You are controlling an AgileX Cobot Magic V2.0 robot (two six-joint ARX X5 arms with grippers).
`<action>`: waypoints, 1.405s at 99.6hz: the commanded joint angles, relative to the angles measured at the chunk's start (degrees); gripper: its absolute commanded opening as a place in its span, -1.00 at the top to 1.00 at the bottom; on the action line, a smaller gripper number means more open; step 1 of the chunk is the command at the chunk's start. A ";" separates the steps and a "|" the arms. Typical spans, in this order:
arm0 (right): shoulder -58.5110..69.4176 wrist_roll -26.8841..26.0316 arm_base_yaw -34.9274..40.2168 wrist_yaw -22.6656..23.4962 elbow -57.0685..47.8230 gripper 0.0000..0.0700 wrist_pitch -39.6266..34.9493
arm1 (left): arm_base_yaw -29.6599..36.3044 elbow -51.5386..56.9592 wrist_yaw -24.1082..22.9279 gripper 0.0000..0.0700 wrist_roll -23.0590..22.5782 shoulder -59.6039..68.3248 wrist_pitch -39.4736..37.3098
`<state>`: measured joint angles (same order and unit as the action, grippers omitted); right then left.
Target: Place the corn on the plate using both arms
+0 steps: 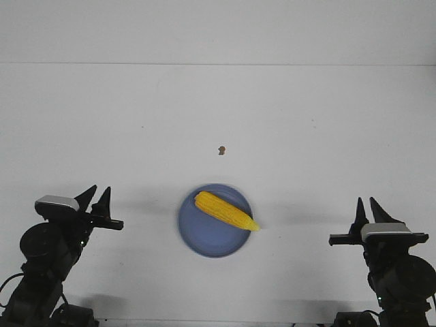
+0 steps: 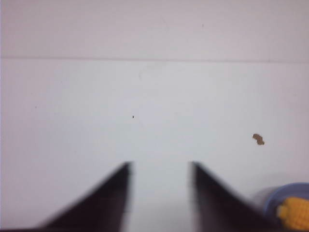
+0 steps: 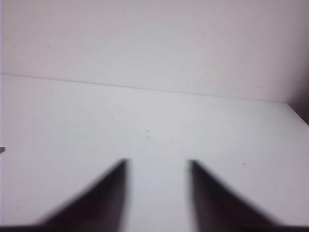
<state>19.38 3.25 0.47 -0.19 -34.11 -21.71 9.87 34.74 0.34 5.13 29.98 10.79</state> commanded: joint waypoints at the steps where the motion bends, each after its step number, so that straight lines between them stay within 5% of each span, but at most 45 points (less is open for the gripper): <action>1: 0.20 -0.24 0.04 -0.24 -0.31 1.00 1.46 | 0.00 0.44 -0.04 0.98 0.07 -0.11 -0.50; 97: 0.17 -0.24 0.04 -0.22 -0.33 1.00 2.40 | 0.00 0.46 -0.04 0.97 0.07 -1.68 -0.55; 109: 0.17 -0.24 0.04 -0.22 -0.33 1.00 2.40 | -0.20 0.24 -1.18 0.97 -4.04 -2.49 -1.27; 140: 0.17 -0.24 0.04 -0.22 -0.33 1.00 2.40 | -4.48 -13.27 -3.17 0.97 -4.50 -13.59 -12.26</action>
<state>19.38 3.20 0.47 -0.23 -34.11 -20.03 5.96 23.86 -2.68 1.10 18.52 0.73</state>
